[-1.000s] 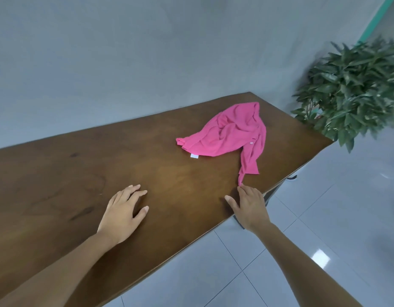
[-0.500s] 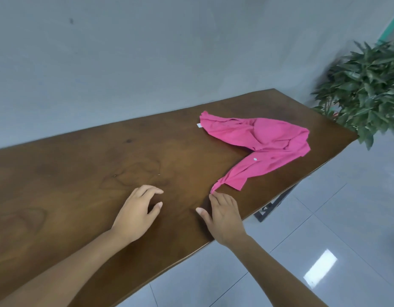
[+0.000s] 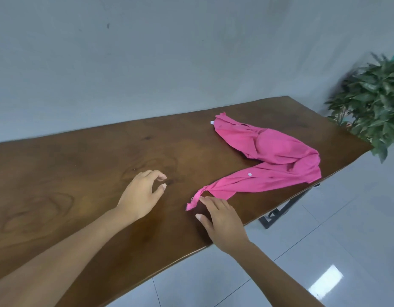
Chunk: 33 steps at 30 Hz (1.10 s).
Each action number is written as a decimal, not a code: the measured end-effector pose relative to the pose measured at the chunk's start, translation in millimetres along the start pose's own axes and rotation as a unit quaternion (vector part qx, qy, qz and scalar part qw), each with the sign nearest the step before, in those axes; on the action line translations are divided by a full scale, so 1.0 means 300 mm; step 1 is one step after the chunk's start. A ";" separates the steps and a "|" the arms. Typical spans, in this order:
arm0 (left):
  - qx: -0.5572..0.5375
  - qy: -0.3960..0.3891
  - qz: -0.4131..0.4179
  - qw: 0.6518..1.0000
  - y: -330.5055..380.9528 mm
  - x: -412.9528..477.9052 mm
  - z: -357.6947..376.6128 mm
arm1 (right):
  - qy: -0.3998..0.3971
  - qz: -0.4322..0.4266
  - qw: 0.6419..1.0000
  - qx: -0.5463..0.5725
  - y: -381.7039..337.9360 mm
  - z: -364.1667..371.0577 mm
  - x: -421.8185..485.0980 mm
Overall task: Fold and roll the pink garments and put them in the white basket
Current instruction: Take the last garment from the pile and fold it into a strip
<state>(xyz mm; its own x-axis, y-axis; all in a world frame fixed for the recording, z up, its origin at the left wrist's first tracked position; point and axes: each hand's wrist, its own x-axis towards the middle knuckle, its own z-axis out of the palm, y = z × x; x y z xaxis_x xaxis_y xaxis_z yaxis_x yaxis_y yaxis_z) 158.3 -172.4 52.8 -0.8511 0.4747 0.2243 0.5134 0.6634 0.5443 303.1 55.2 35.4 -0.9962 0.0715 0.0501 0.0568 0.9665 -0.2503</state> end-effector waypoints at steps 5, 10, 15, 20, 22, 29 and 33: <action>-0.009 -0.018 0.013 1.000 0.154 0.070 0.106 | 0.060 -0.025 0.997 -0.046 0.239 -0.060 -0.018; -0.046 -0.036 0.015 0.998 0.333 0.194 0.260 | 0.094 -0.008 0.994 -0.055 0.492 -0.142 -0.018; -0.037 -0.059 0.010 0.997 0.506 0.322 0.410 | 0.084 0.015 0.995 -0.046 0.679 -0.192 -0.006; 0.021 -0.090 -0.009 0.996 0.586 0.387 0.515 | 0.106 0.009 0.994 -0.024 0.807 -0.188 0.032; 0.059 -0.099 -0.032 0.993 0.602 0.399 0.538 | 0.127 -0.002 0.992 -0.011 0.832 -0.187 0.052; 0.105 -0.092 -0.073 0.988 0.626 0.400 0.538 | 0.138 -0.009 0.989 0.047 0.832 -0.170 0.165; 0.062 -0.080 -0.068 0.993 0.633 0.383 0.512 | 0.129 -0.040 0.989 0.062 0.798 -0.147 0.232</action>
<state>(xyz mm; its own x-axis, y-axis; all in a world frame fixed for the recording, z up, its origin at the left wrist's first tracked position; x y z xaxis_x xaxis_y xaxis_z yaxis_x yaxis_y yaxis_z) 174.9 96.9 57.7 -0.8902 0.4551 0.0193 0.4134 0.7893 0.4540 250.3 302.6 21.6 -0.9459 0.0725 0.3164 -0.0460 0.9350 -0.3518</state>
